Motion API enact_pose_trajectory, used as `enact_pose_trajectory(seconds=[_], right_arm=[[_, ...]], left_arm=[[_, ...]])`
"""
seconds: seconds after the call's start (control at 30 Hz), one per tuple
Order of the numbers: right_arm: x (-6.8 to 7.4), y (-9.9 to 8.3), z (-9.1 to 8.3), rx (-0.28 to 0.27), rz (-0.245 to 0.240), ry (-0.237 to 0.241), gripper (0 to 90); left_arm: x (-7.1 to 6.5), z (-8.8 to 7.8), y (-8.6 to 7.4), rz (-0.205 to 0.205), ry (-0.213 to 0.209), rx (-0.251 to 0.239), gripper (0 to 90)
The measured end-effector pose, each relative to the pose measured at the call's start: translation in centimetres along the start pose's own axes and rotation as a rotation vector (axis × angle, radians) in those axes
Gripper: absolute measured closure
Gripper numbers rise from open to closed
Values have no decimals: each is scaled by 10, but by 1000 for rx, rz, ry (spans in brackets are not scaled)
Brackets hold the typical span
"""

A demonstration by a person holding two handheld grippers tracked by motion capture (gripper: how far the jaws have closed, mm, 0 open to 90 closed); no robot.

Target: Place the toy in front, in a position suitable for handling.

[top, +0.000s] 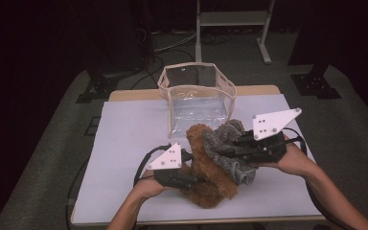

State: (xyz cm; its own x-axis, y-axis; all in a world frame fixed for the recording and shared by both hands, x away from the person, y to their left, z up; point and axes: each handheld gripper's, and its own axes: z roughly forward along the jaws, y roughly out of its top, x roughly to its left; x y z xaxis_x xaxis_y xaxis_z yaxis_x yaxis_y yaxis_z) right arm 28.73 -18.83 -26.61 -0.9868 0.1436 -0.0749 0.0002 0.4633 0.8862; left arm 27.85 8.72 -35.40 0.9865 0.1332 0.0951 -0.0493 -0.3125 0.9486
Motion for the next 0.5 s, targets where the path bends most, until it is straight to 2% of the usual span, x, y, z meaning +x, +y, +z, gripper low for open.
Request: enact_pose_trajectory(seconds=[0.2,0.3,0.37,0.43,0.5], right_arm=[[-5,-13,-22,56,39,-1,802],[-2,-3,-14,53,11,11,801],[0,7,-3,40,-13,34,799],[1,10,3,44,-29,35,798],[-3,5,0,36,-9,35,798]], left_arm=[[-2,2,2,9,-15,4,476],[-2,7,5,13,-19,5,476],[-1,6,6,18,-17,11,476],[1,3,4,7,-19,5,476],[2,0,1,-3,-20,3,475]])
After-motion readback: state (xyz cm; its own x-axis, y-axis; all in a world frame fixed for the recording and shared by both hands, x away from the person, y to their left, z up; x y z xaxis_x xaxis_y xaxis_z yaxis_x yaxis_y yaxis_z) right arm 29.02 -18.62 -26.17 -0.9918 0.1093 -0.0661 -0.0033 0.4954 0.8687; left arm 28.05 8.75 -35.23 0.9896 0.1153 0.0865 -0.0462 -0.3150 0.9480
